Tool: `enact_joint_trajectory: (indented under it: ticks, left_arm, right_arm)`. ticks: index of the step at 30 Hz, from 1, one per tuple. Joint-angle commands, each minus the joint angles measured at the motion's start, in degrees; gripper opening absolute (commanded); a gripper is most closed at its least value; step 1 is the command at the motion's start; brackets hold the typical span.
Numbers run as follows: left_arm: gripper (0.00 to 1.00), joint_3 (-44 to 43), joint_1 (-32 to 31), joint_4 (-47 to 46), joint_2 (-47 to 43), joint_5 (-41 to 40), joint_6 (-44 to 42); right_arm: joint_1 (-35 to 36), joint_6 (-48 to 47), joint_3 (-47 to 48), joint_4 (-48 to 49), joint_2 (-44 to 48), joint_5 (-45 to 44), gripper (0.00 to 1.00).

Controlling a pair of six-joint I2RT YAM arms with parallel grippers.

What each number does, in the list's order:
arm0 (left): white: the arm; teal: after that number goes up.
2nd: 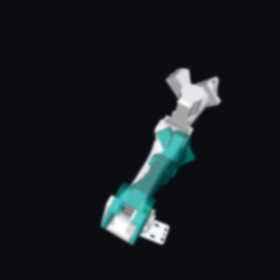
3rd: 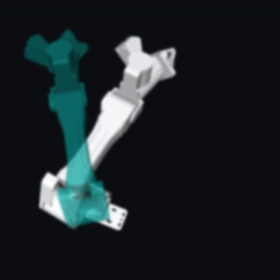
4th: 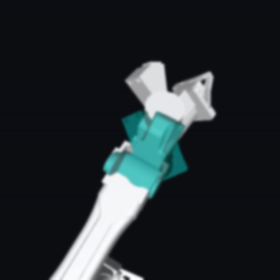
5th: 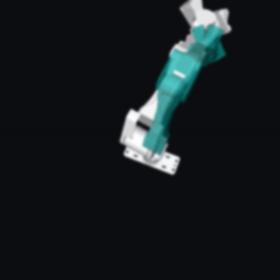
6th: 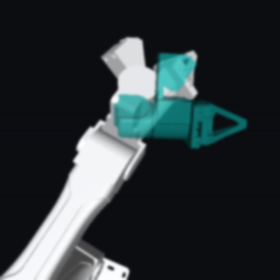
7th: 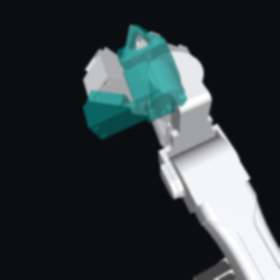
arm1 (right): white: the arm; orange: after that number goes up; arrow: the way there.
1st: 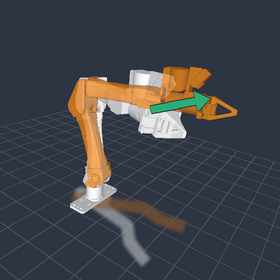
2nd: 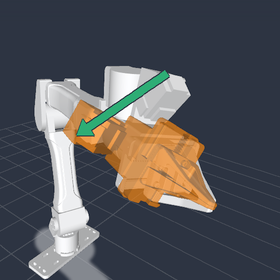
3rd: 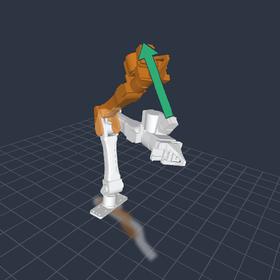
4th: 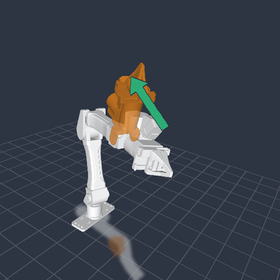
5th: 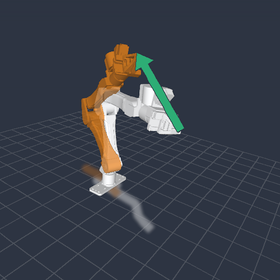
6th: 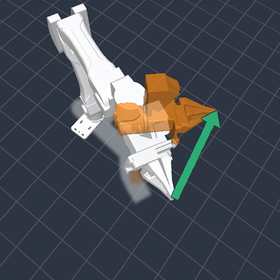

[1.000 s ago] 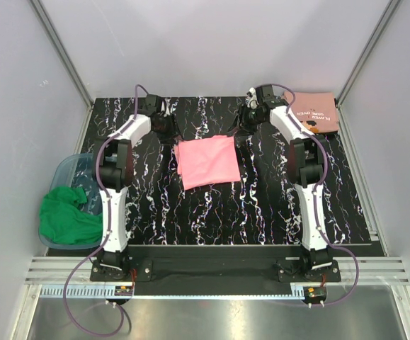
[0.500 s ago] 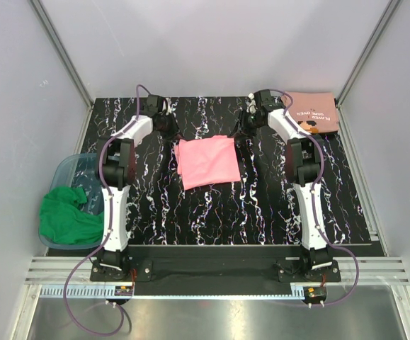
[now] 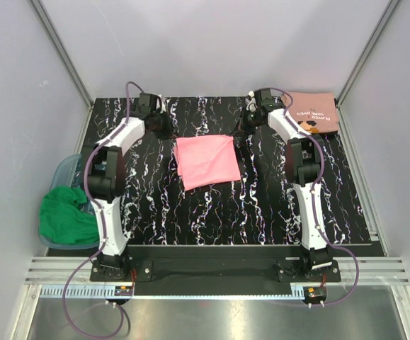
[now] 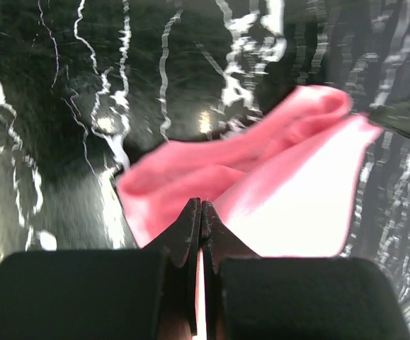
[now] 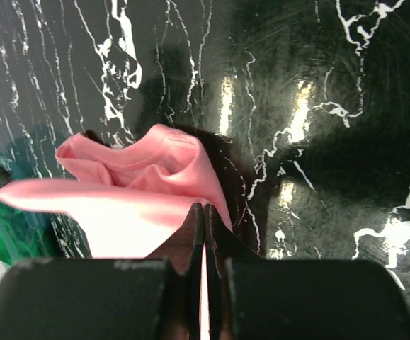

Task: Fold and stack the t-shirts
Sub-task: Fold the tshirt

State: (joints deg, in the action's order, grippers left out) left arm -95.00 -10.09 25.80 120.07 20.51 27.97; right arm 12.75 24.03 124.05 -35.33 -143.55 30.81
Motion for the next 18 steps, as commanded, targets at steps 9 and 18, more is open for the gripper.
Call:
enact_joint_trajectory:
  ticks: [9,18]
  left_arm:
    - [0.0,3.5,0.2,1.1,-4.6,-4.2,1.7]
    - [0.0,-1.0,1.6,4.2,3.7,-7.4,1.1]
  right_arm:
    - [1.7,2.2,3.5,4.1,1.8,3.5,0.0]
    - [1.8,5.7,14.1,4.8,-6.7,2.1,0.28]
